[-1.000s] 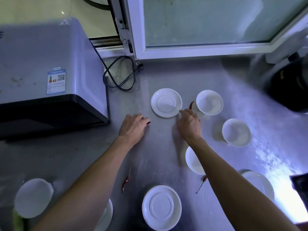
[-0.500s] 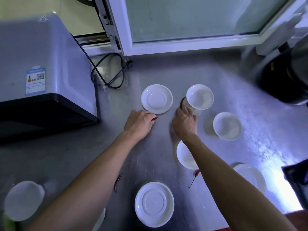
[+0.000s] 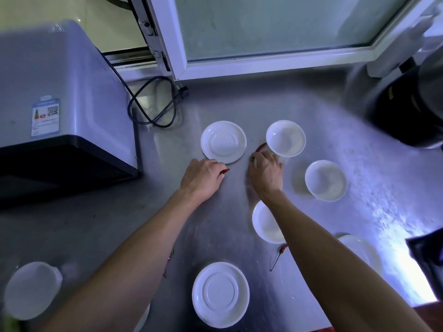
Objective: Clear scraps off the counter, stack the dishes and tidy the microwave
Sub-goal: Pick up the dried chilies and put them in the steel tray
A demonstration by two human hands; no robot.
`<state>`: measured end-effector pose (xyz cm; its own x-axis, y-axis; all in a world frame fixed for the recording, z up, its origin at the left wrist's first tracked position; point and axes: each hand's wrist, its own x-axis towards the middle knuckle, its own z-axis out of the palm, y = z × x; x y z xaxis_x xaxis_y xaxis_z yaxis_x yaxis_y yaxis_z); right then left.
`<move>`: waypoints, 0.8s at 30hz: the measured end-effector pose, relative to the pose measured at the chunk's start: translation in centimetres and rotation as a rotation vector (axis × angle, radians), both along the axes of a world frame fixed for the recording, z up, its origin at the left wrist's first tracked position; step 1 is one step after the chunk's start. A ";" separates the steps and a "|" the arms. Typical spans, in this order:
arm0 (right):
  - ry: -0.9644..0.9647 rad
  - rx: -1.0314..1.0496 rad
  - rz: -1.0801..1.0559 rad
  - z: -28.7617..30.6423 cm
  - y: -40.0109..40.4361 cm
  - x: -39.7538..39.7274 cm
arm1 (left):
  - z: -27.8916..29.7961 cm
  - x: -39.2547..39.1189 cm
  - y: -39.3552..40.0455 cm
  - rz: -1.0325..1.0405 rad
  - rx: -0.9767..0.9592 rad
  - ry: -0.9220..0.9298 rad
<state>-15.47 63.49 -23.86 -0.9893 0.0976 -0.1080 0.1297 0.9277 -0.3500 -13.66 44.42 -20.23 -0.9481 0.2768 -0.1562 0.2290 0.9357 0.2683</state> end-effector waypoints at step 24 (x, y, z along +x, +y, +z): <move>-0.047 -0.165 -0.079 -0.4 -1.5 -1.3 | -0.4 -0.1 -1.3 0.075 0.118 -0.076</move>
